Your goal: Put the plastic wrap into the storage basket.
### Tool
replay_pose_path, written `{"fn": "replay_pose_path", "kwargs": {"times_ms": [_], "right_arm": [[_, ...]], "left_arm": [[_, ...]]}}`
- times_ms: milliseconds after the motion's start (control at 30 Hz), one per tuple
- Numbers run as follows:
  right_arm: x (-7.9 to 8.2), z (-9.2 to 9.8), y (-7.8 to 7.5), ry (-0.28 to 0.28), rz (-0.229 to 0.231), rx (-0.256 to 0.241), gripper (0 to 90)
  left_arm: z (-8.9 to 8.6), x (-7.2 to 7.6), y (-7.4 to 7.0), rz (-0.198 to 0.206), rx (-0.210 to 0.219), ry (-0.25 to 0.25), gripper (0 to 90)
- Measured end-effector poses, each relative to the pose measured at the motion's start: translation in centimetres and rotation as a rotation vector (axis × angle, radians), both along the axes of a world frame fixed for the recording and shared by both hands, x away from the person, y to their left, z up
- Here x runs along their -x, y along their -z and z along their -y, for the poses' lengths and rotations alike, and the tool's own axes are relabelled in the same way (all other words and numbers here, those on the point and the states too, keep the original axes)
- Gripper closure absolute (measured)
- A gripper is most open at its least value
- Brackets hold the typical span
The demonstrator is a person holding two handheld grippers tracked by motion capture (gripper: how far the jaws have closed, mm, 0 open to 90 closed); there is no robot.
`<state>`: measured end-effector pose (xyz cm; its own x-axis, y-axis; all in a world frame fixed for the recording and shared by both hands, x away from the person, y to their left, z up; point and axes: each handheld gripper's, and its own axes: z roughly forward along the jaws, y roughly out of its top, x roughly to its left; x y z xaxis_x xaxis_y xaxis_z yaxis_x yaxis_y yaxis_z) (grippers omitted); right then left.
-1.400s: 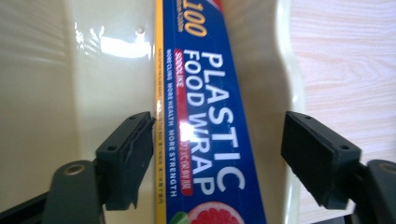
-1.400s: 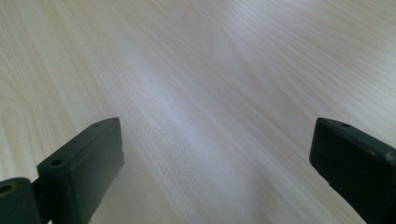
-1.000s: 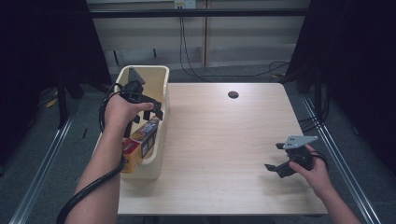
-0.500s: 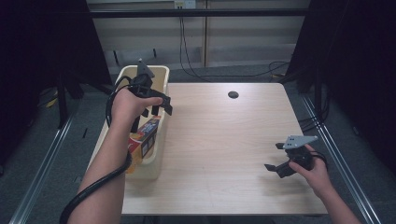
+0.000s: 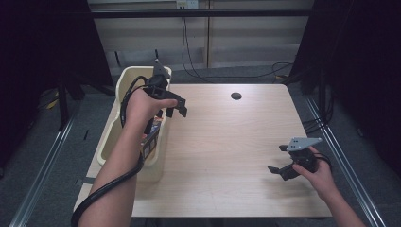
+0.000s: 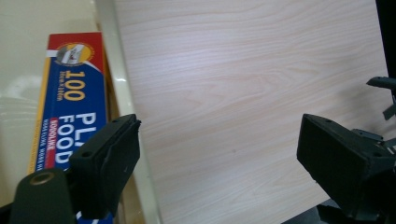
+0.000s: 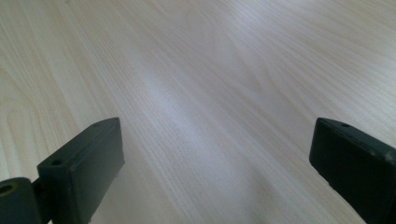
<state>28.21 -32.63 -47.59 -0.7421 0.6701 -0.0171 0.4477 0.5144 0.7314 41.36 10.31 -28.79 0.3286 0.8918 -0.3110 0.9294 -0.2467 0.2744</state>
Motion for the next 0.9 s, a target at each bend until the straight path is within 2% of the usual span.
{"fn": "replay_pose_path", "kwargs": {"times_ms": [100, 500, 900], "right_arm": [[0.0, 0.0, 0.0, -0.002, -0.001, -0.001, 2.9], [0.0, 0.0, 0.1, -0.002, 0.001, 0.0, 2.9], [0.0, -0.1, 0.2, -0.001, 0.0, 0.004, 3.0]], "left_arm": [[0.5, 0.0, 0.1, 0.01, -0.001, 0.015, 12.8], [2.4, -0.1, 1.3, 0.009, 0.022, 0.056, 13.0], [4.0, -0.2, 3.2, -0.018, 0.037, 0.076, 12.6]]}}
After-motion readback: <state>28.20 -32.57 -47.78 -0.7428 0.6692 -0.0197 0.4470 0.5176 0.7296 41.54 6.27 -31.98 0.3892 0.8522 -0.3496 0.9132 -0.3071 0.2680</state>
